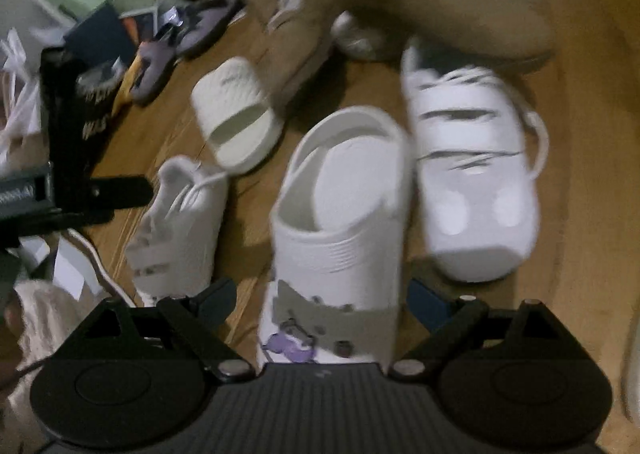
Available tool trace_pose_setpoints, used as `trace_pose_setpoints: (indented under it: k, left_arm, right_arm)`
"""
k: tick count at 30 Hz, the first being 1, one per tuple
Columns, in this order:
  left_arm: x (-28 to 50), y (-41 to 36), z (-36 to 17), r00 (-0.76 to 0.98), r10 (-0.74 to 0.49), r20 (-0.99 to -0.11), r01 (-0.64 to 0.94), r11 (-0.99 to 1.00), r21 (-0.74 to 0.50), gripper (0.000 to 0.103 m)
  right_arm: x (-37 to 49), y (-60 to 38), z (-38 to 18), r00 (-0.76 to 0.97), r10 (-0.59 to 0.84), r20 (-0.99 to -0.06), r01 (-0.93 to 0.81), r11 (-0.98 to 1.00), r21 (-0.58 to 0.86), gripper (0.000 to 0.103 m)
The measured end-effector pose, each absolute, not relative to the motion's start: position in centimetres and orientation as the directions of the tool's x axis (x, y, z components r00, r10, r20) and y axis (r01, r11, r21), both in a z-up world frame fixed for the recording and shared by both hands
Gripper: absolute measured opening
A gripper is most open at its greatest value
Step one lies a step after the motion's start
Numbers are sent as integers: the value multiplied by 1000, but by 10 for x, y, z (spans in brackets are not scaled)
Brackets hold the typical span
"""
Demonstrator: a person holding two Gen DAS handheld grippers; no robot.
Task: Organize scattered shoes
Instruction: 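Lower the white clog beside the white sneaker and open the right gripper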
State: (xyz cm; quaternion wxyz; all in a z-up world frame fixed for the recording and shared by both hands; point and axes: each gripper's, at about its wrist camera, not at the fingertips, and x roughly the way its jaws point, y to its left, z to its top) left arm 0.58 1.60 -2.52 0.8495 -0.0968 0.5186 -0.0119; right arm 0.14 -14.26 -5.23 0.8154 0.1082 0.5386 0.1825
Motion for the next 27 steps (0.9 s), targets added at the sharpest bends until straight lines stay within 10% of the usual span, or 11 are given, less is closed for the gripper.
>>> trace_pose_setpoints:
  k: [9, 27]
  left_arm:
    - [-8, 7, -24, 454, -58, -889, 1, 998, -64, 93]
    - [-15, -5, -53, 386, -35, -922, 73, 997, -7, 93]
  right_arm:
    - [14, -108, -99, 347, 312, -884, -239, 941, 239, 100]
    - [-14, -132, -97, 261, 419, -869, -67, 906, 417, 101]
